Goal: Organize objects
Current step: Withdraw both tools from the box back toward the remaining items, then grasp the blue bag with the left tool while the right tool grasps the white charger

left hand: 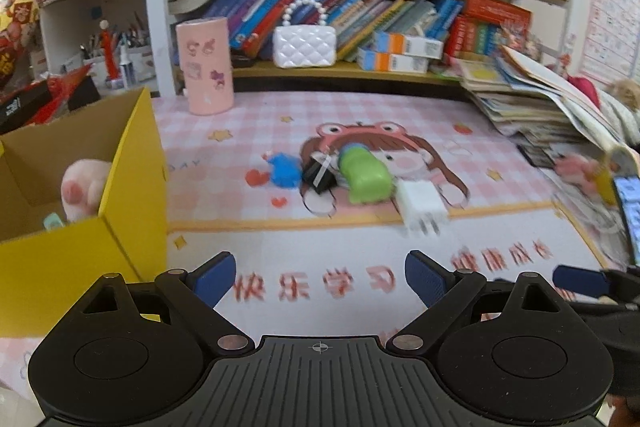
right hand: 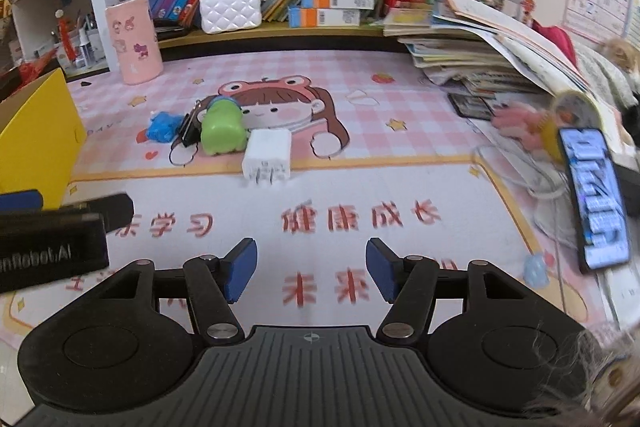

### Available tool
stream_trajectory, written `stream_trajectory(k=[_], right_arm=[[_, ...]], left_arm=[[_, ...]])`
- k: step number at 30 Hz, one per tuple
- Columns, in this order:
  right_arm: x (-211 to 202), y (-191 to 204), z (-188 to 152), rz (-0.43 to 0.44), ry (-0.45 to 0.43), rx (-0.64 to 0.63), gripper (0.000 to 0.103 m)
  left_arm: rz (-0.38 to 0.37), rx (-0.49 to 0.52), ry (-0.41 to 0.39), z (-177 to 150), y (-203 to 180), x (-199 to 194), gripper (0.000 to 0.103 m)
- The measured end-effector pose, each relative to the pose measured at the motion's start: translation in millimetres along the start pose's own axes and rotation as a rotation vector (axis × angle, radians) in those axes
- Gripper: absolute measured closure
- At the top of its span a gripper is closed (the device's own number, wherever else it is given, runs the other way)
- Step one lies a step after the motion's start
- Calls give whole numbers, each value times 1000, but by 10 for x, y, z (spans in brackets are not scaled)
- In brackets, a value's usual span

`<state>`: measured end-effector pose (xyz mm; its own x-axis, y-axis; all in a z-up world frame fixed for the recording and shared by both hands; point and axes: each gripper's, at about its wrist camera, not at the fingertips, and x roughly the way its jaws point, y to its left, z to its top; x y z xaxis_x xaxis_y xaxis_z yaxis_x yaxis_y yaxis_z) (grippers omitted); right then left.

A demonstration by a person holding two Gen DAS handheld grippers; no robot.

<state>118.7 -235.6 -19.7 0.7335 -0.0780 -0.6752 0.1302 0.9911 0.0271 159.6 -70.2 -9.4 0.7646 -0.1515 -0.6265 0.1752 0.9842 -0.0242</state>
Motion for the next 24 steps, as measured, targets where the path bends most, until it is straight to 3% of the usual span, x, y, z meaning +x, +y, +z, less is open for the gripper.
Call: stream_trajectory(k=[9, 13, 17, 24], right_arm=[[451, 70, 342, 69, -17, -69, 44], [667, 101, 480, 93, -13, -79, 44], [878, 127, 582, 108, 0, -90, 44], [1134, 147, 705, 133, 34, -82, 44]], left_arm=[[109, -118, 5, 379, 108, 487, 12], [153, -138, 13, 496, 125, 746, 25], [184, -163, 54, 557, 172, 1063, 45], [212, -174, 79, 667, 224, 1466, 48]])
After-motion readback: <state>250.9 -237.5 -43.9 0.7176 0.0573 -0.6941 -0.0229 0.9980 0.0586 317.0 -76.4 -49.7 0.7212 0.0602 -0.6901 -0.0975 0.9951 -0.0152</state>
